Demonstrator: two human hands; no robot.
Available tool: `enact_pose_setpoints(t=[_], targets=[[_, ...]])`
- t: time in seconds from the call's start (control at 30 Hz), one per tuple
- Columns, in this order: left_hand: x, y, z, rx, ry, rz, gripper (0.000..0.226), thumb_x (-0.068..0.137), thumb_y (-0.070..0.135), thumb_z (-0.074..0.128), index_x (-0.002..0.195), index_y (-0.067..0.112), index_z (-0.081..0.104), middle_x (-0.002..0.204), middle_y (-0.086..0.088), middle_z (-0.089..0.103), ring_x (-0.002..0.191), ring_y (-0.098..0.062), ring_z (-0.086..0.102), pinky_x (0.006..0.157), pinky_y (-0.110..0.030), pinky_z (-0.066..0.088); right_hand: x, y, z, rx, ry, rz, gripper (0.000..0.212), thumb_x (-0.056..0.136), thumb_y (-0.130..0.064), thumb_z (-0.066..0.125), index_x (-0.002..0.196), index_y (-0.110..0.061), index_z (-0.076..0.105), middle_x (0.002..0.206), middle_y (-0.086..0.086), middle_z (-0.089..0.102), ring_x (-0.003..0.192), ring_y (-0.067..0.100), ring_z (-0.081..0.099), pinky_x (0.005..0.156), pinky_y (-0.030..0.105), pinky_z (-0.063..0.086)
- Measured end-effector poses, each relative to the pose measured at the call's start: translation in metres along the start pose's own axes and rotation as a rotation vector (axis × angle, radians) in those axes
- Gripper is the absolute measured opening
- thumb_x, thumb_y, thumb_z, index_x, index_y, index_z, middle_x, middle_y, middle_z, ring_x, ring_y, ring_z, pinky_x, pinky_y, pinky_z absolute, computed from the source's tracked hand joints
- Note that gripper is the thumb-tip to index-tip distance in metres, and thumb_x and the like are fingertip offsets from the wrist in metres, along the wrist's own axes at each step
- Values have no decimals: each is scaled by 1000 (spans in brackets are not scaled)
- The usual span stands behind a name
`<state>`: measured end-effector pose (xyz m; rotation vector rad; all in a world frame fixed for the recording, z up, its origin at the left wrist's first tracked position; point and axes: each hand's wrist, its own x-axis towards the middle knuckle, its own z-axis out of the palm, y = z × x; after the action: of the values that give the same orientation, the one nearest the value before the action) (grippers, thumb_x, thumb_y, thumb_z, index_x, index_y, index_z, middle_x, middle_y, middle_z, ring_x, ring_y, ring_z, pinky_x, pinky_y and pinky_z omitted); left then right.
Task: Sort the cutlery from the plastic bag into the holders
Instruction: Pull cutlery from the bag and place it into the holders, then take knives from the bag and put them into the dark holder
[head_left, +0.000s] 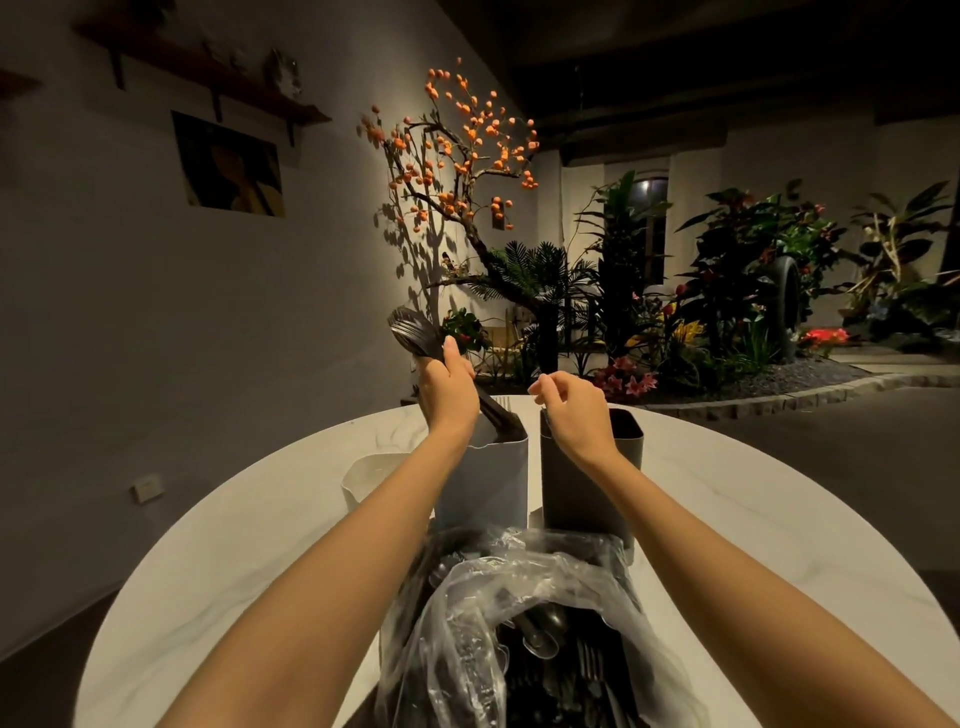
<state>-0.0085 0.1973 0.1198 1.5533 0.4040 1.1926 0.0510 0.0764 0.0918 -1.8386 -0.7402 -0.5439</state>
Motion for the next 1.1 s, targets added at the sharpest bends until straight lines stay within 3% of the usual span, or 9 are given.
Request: enact_pose_setpoints(t=[0.2, 0.33, 0.43, 0.53, 0.67, 0.83, 0.93, 1.0, 1.1], targets=[[24, -12, 1, 35, 37, -6, 45, 104, 43, 29, 89, 8, 53, 69, 3, 54, 66, -13, 54, 72, -28, 42, 6, 1, 10, 43, -13, -1, 31, 102, -21, 41, 98, -10, 69, 88, 2, 68, 80, 10, 58, 75, 29, 47], [23, -31, 1, 223, -141, 30, 55, 103, 47, 25, 73, 13, 57, 76, -4, 61, 83, -21, 58, 83, -34, 43, 7, 11, 16, 15, -28, 2, 32, 102, -22, 39, 98, -11, 69, 85, -3, 64, 82, 11, 59, 80, 33, 48], [18, -50, 3, 394, -317, 28, 54, 102, 50, 27, 85, 16, 65, 94, -6, 65, 94, -20, 58, 88, -37, 44, 5, 19, 20, -11, -27, 11, 32, 102, -22, 39, 96, -13, 69, 82, -4, 64, 82, 11, 60, 81, 36, 51], [16, -58, 4, 519, -393, 97, 41, 98, 52, 40, 102, 20, 65, 108, -3, 68, 104, -24, 61, 94, -45, 50, 3, 22, 22, -35, -15, 25, 33, 103, -22, 39, 97, -11, 69, 86, 0, 66, 80, 9, 58, 84, 36, 51], [11, -47, -1, 694, -496, 263, 39, 91, 48, 59, 120, 22, 57, 117, 1, 66, 107, -20, 61, 83, -34, 51, 3, 23, 20, -52, -14, 31, 33, 102, -21, 39, 97, -11, 69, 86, 2, 68, 80, 11, 58, 84, 39, 49], [7, -43, -7, 617, -522, 250, 44, 81, 54, 68, 113, 27, 54, 94, 14, 62, 91, -10, 61, 79, -32, 54, 0, 18, 14, -29, -13, 50, 29, 102, -21, 41, 99, -10, 68, 88, 4, 68, 80, 14, 60, 75, 29, 47], [4, -38, -9, 562, -497, 258, 32, 88, 50, 61, 109, 26, 56, 99, 10, 63, 88, -8, 56, 79, -33, 54, -2, 14, 9, -17, -20, 48, 29, 101, -21, 41, 100, -10, 68, 87, 0, 65, 81, 13, 59, 67, 23, 43], [2, -33, -10, 504, -480, 248, 19, 96, 43, 53, 106, 26, 56, 105, 4, 64, 92, -11, 58, 85, -38, 55, -4, 10, 5, -9, -22, 40, 30, 102, -22, 40, 99, -11, 68, 85, 0, 65, 80, 13, 60, 69, 26, 46], [-2, -23, -12, 432, -471, 247, 19, 101, 35, 44, 98, 22, 57, 93, 1, 64, 90, -18, 60, 87, -44, 54, -8, 0, -2, 11, -27, 34, 32, 102, -23, 38, 96, -12, 68, 82, -1, 64, 79, 15, 60, 72, 33, 49]])
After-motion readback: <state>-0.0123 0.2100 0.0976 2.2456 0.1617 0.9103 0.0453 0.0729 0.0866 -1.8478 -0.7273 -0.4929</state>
